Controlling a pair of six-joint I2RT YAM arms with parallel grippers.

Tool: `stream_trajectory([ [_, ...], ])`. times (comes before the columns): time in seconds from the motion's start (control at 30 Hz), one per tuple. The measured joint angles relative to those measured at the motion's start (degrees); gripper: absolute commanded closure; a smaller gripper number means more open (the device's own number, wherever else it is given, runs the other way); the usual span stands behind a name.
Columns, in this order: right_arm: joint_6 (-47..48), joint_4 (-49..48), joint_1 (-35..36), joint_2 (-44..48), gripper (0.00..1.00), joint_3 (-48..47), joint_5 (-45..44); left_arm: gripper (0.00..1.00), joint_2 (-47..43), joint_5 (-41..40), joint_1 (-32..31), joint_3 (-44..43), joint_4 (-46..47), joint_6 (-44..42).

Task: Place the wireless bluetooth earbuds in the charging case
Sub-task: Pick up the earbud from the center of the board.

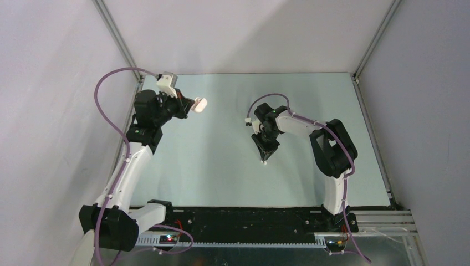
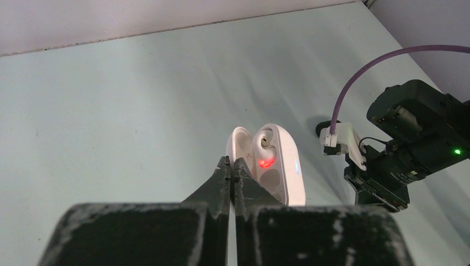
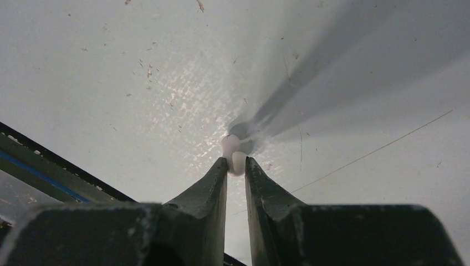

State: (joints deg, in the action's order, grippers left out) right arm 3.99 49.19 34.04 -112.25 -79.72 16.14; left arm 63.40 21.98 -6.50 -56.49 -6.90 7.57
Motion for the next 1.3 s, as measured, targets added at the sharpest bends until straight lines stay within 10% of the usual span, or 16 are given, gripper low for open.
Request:
stream_trajectory([
  [1.3, 22.9, 6.8, -3.0, 0.6, 1.0, -4.4, 8.8, 1.0, 4.0, 4.0, 0.0, -0.4, 1.1, -0.2],
])
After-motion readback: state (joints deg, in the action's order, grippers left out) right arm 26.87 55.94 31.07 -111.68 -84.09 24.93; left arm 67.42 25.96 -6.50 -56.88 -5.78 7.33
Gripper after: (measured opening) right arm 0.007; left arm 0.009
